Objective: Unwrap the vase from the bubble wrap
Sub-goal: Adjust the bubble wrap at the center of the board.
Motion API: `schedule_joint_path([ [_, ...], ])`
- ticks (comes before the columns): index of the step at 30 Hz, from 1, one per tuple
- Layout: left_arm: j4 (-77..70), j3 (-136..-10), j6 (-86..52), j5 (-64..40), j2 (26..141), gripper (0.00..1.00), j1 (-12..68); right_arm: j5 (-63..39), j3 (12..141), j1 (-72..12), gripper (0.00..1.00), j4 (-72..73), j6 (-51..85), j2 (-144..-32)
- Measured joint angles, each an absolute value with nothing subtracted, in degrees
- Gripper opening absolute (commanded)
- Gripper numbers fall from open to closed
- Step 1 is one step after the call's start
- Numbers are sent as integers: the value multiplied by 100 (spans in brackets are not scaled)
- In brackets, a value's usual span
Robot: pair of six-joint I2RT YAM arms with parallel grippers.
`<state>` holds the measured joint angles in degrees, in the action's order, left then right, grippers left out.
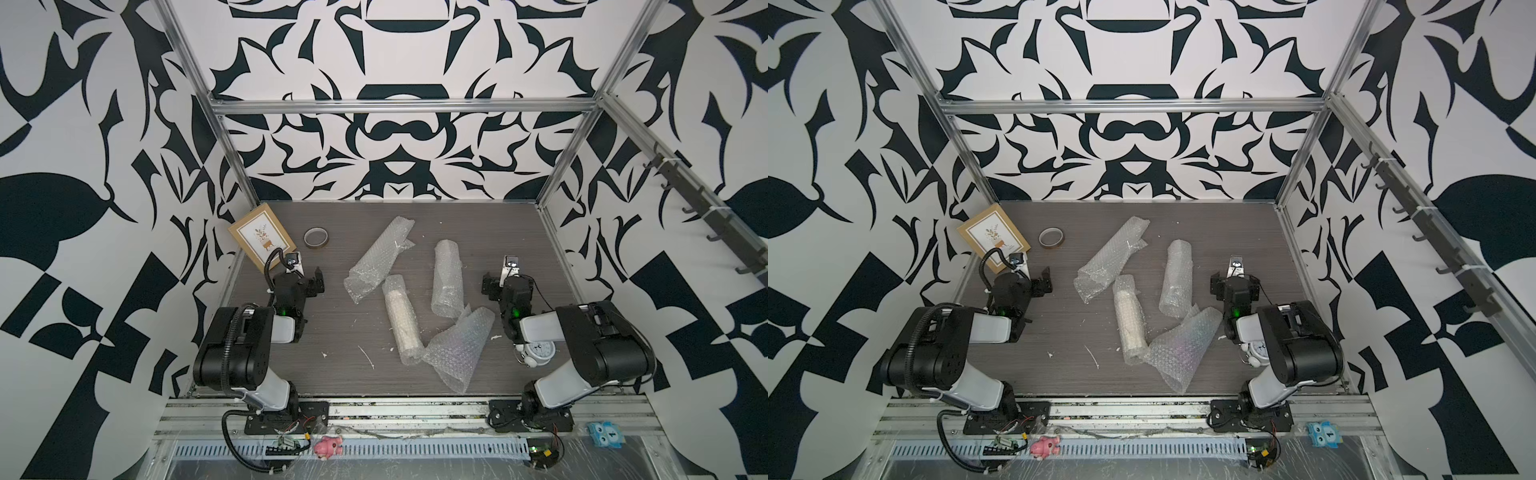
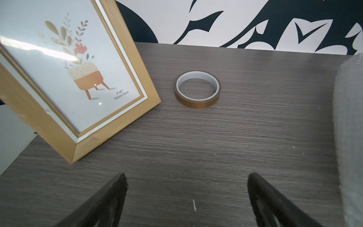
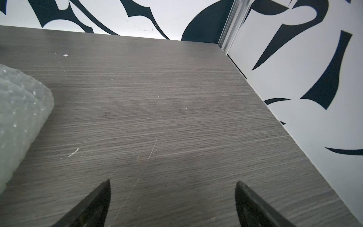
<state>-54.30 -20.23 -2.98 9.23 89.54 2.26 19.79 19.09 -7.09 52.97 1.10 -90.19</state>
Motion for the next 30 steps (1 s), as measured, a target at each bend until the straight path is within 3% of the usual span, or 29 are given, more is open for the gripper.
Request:
schedule_joint_path([
  [30,-5433,-2023,-298,923,8954,99,226,1798,1911,-709,99,5293,89,-9019],
])
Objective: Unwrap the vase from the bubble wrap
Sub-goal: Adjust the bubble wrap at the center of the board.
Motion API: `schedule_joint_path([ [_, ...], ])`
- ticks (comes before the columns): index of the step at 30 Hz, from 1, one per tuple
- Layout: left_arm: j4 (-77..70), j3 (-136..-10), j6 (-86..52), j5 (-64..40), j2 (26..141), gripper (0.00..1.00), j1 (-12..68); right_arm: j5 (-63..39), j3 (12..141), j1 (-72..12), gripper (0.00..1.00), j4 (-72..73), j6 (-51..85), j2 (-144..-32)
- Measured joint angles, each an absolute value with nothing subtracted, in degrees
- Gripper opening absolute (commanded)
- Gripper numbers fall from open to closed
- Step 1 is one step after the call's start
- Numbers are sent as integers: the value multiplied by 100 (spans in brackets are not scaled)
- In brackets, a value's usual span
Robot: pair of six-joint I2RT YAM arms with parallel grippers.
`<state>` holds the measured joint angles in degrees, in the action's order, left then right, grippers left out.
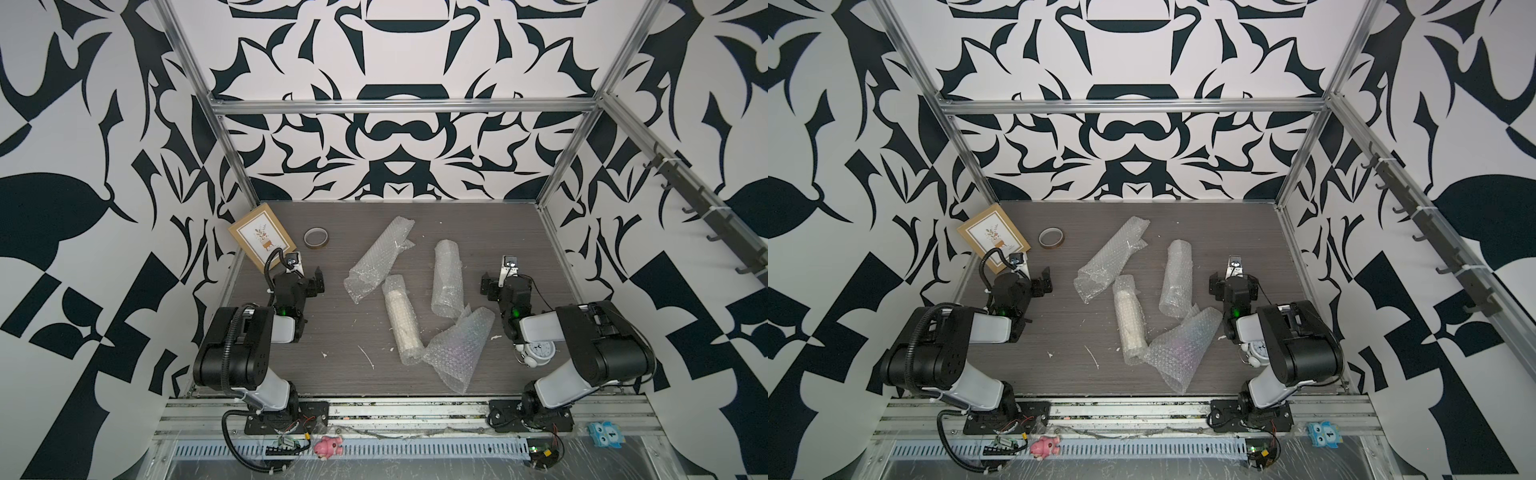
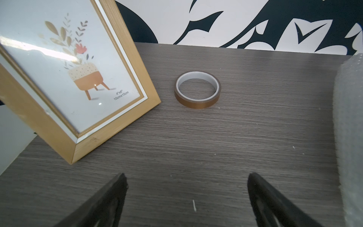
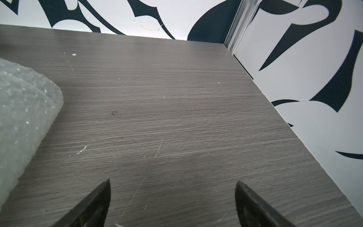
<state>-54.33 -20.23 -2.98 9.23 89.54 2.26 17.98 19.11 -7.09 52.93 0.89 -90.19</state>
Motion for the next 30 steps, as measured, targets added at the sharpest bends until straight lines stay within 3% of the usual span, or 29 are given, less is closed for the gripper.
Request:
schedule_joint_path([
  [30,-5406,-2034,-161,1076,8965,99,384,1776,1911,-709,99,5245,86,-9019],
])
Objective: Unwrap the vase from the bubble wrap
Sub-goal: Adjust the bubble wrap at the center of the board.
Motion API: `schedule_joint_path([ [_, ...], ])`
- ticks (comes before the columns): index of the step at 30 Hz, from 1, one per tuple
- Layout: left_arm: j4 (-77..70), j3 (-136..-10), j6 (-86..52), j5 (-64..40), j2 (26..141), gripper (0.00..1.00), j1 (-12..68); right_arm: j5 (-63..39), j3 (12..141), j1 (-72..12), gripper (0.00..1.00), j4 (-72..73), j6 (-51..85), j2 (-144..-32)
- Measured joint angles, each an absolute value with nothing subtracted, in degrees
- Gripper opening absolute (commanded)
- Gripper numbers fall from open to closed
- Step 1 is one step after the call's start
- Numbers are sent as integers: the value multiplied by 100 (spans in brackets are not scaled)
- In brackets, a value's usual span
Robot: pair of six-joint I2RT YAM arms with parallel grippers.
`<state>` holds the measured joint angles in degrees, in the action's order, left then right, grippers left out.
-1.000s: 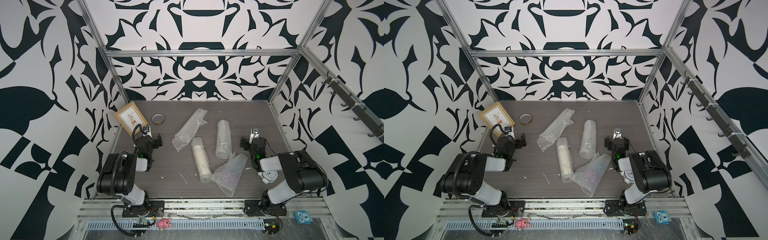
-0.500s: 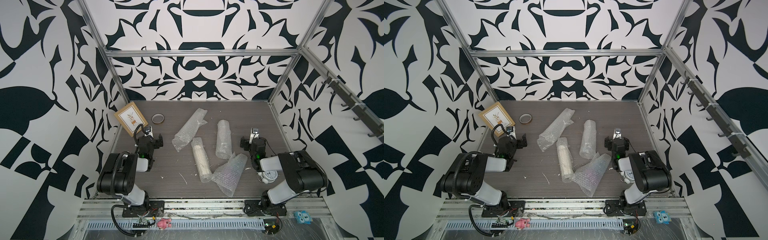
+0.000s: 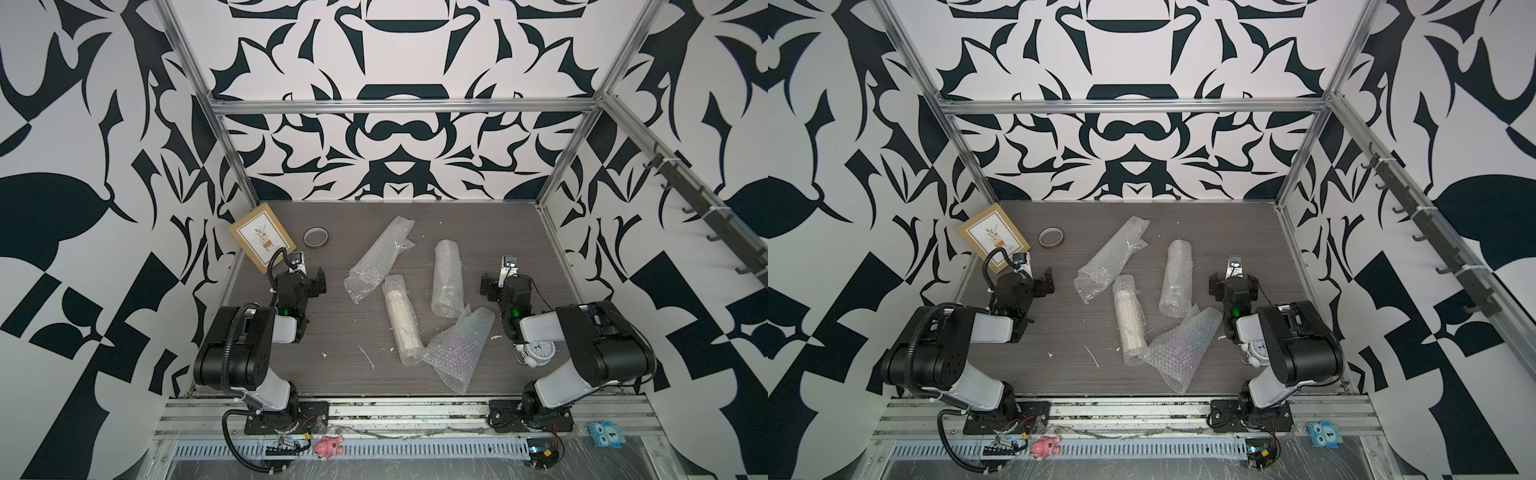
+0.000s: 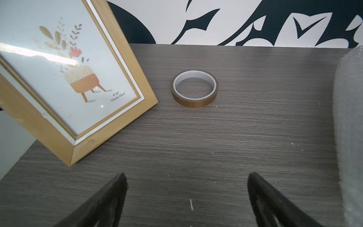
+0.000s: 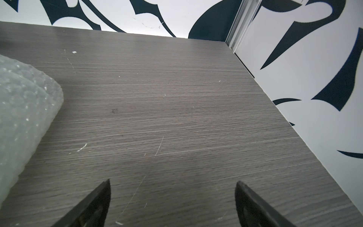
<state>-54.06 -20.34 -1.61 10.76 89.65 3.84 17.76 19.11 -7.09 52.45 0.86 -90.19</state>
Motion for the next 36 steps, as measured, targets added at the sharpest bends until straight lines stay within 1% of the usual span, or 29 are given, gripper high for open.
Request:
schedule_joint_path([
  [16,-5354,-2034,-145,1074,8965,99,395,1776,1898,-709,98,5293,84,-9019],
  [20,-5354,-2034,-143,1074,8965,100,395,1815,1732,-709,96,5483,86,-8991],
  [22,-5352,-2034,-143,1076,8965,99,399,1881,1684,-722,96,5446,89,-8910],
  [24,-5315,-2034,-148,1103,8945,99,403,2067,1669,-775,97,5374,91,-8722],
  [26,-5131,-2045,-148,1138,8851,99,408,2283,1669,-829,99,5332,115,-8484],
  [29,-4742,-2161,-141,1243,8624,99,475,2652,1702,-902,99,5043,152,-8053],
  [32,-4359,-2425,-110,1437,8497,99,602,3059,1883,-954,99,4506,250,-7679],
  [36,-3352,-3013,-255,1918,8324,99,733,3557,2340,-963,99,3555,676,-7264],
])
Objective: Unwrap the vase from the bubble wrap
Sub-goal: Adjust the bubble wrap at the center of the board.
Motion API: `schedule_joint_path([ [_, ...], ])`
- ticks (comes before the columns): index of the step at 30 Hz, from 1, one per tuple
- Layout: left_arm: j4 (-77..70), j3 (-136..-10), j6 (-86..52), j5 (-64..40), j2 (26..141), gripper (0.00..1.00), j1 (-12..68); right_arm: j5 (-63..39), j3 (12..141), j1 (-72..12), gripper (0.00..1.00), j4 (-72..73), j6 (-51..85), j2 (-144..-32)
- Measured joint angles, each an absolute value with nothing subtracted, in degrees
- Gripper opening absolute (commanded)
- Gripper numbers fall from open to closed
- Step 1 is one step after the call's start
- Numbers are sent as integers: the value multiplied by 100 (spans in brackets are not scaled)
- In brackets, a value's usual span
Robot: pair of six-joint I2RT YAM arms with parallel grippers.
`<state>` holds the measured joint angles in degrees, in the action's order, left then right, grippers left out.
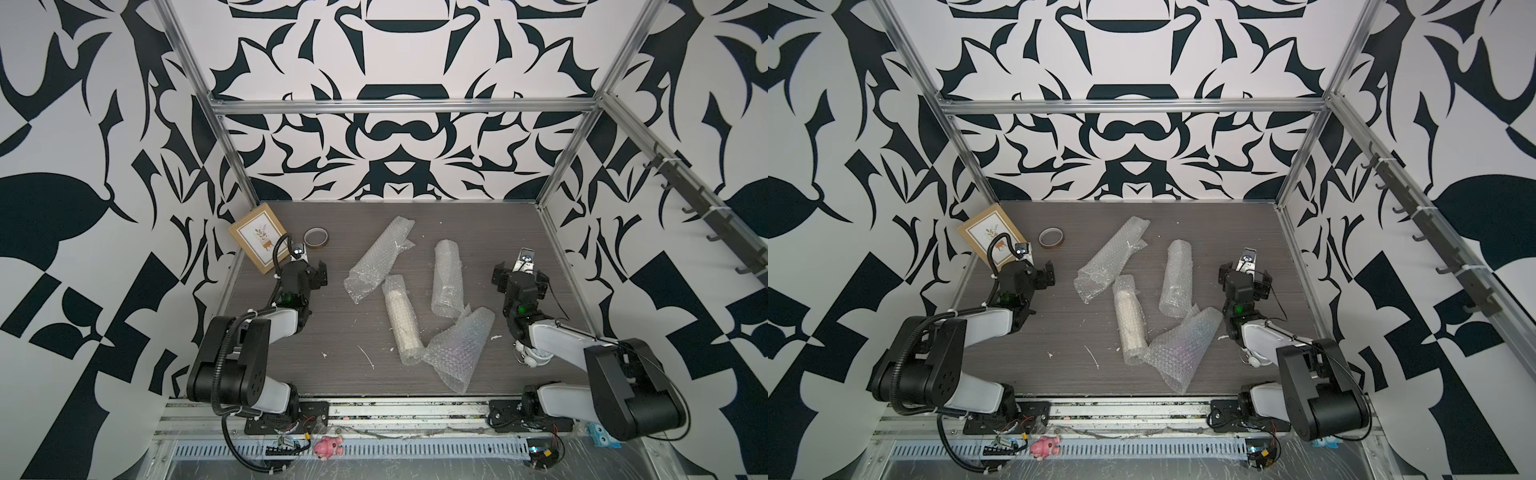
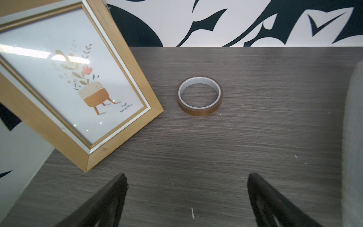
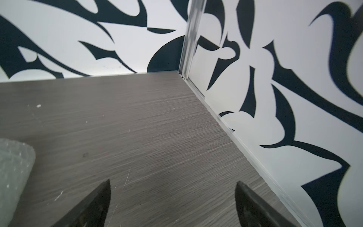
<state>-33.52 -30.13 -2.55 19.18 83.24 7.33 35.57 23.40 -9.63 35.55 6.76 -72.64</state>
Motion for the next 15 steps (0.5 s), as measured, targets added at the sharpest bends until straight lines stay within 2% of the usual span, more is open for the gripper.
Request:
schedule_joint_path([
  [6,-1796,-3795,-753,2215,7758,100,790,3841,2818,-965,99,2477,1424,-6973],
  [15,222,-4845,-1352,2071,7255,99,1002,3494,3122,-1234,99,1098,2189,-6368],
])
